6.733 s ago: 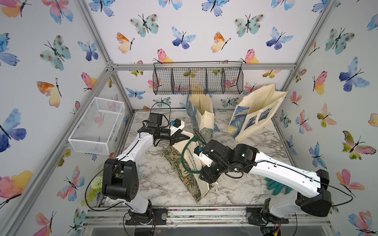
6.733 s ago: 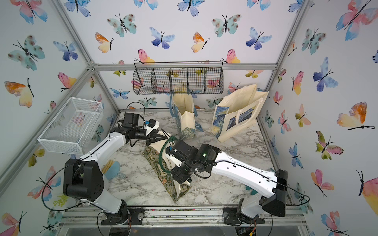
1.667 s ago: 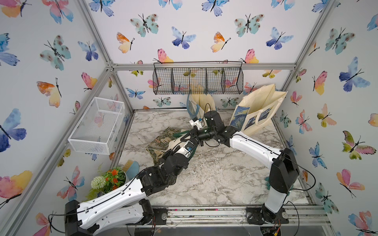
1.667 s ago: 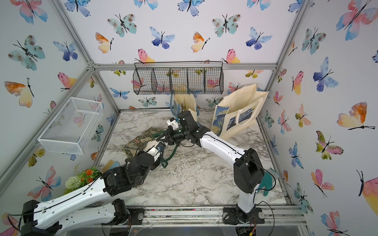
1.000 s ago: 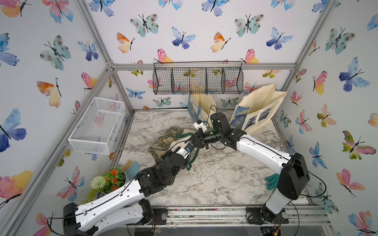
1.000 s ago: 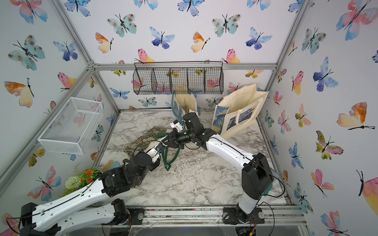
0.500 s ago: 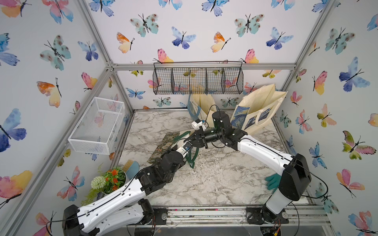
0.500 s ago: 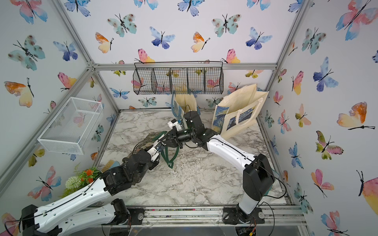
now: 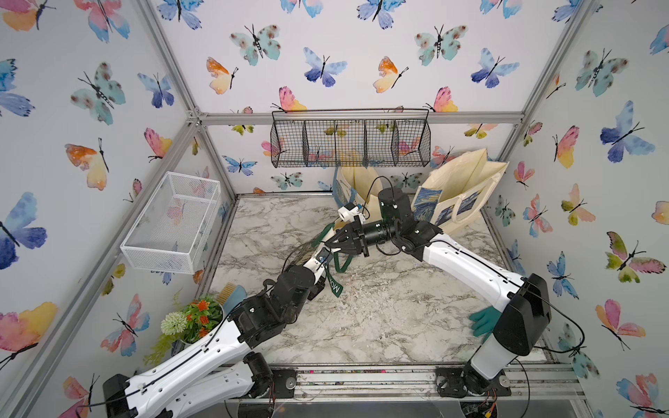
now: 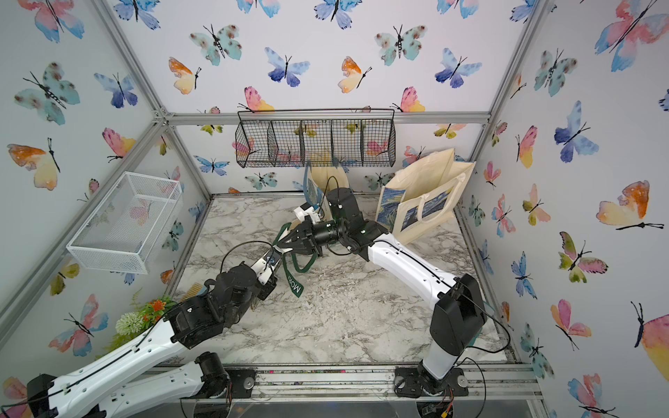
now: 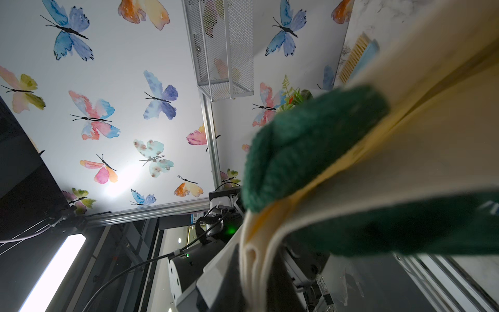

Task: Put away the canvas bag
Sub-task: Press the canvas bag, then place the canvas bag at the center of the board.

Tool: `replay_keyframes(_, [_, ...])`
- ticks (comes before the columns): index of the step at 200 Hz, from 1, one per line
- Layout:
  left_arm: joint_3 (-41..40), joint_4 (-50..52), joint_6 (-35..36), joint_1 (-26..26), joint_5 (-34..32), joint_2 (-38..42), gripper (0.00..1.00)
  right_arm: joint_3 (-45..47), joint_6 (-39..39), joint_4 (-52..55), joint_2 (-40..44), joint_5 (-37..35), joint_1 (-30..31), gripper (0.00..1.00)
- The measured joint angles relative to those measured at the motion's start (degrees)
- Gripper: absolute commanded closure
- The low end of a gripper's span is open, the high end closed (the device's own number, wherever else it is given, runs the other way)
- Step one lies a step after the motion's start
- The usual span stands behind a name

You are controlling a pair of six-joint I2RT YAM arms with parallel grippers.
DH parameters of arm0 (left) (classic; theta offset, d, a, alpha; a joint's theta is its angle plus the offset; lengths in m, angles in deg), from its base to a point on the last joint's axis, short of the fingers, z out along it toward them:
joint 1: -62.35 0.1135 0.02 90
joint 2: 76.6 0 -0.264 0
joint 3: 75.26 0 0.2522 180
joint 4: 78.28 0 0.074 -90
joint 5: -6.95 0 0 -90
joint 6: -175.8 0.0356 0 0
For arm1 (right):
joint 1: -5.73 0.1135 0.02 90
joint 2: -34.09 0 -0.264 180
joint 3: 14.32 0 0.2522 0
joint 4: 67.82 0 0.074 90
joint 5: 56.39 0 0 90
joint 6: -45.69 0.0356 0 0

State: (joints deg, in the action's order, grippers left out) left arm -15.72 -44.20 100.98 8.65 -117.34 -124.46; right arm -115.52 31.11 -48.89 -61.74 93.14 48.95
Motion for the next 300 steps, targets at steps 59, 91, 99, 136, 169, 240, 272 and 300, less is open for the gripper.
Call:
replay_keyframes(59, [0.28, 0.02, -3.48, 0.0, 2.4, 0.7, 0.47, -6.62, 0.9, 0.17, -1.29, 1.05, -1.18, 0.98])
replay_keyframes(91, [-0.22, 0.72, -4.81, 0.2, 2.8, 1.33, 0.52, -10.95, 2.29, -0.35, -4.02, 2.36, -1.55, 0.98])
replay_keyframes(99, [-0.28, 0.74, -5.11, 0.26, 2.86, 1.64, 0.6, -12.09, 2.6, -0.48, -4.85, 2.73, -1.51, 0.98])
replay_keyframes(136, [-0.66, 0.5, -5.68, 0.5, 2.86, 2.25, 0.91, -16.96, 4.09, -0.87, -8.22, 4.15, -1.55, 0.98])
replay_keyframes(169, [-1.18, 0.55, -6.23, 0.46, 2.67, 2.4, 0.98, -20.57, 5.11, -1.31, -10.64, 4.79, -1.64, 0.98])
replay_keyframes(240, [-1.7, 0.76, -6.84, 0.87, 3.23, 3.61, 1.0, -23.37, 6.16, -1.2, -12.11, 5.88, -1.77, 0.98])
replay_keyframes(272, [-0.28, 2.34, -7.28, 1.07, 8.2, 3.56, 1.0, -23.63, 5.38, -0.48, -12.66, 6.14, -1.79, 0.98])
replay_keyframes(300, [3.91, 5.68, -7.93, 1.31, 22.67, 3.85, 1.0, -23.56, 1.53, 2.05, -12.66, 6.6, -1.86, 0.98])
